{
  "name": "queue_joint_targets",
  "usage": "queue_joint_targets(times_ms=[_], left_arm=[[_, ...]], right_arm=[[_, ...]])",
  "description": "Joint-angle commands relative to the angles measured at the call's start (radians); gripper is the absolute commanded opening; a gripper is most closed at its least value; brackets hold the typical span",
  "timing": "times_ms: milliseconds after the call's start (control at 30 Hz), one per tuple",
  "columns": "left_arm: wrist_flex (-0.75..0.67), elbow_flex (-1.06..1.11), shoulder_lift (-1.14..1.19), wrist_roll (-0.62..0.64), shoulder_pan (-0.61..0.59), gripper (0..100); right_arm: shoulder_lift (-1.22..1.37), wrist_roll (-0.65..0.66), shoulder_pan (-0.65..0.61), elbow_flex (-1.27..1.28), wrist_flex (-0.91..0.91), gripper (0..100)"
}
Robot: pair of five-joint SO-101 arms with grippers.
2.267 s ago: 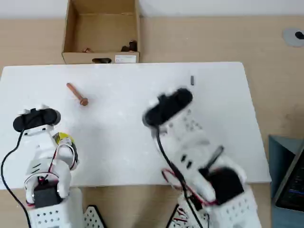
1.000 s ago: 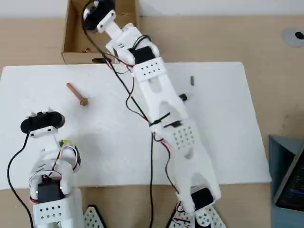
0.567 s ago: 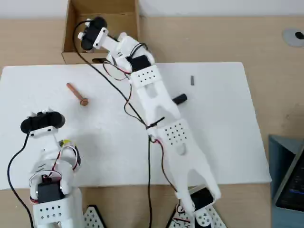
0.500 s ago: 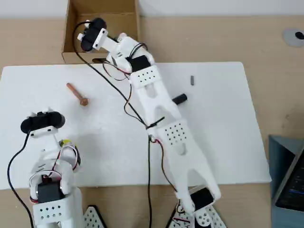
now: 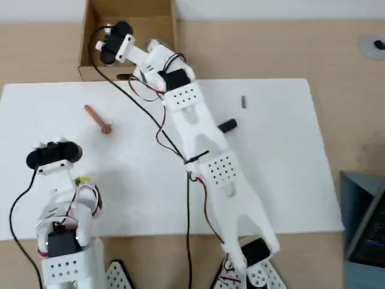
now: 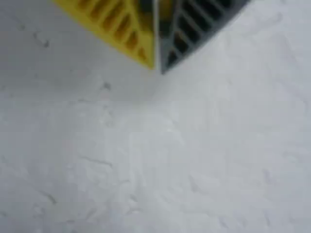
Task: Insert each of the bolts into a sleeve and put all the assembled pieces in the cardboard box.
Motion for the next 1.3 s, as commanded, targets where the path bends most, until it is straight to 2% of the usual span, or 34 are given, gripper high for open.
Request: queue_joint_targets(times_ms=[0,167,300,567,933,1067,1267], left_arm=[[-0.017,-0.006,-0.005,0.002,-0.005,0],[-0.017,-0.006,-0.005,0.002,-0.006,0],[-0.017,-0.006,-0.005,0.003,-0.009,0],[-0.017,-0.006,-0.005,0.003,-0.009,0],[-0.017,-0.006,-0.005,0.003,-0.009,0],[-0.017,-0.006,-0.005,0.003,-0.009,0],[-0.017,-0.006,-0.005,0.003,-0.009,0]], right_arm=[[-0.028,0.003,-0.01,-0.139,0.089,16.0],[-0.033,0.002,-0.005,-0.259,0.276,16.0],[-0.117,-0.002,0.008,-0.251,0.397,16.0],[-0.265,-0.104,0.012,-0.252,0.597,16.0],[-0.423,-0.11,0.062,-0.252,0.881,16.0],[-0.467,-0.114,0.113,-0.251,0.908,16.0],[-0.524,-0.207,0.173,-0.239,0.911,16.0]])
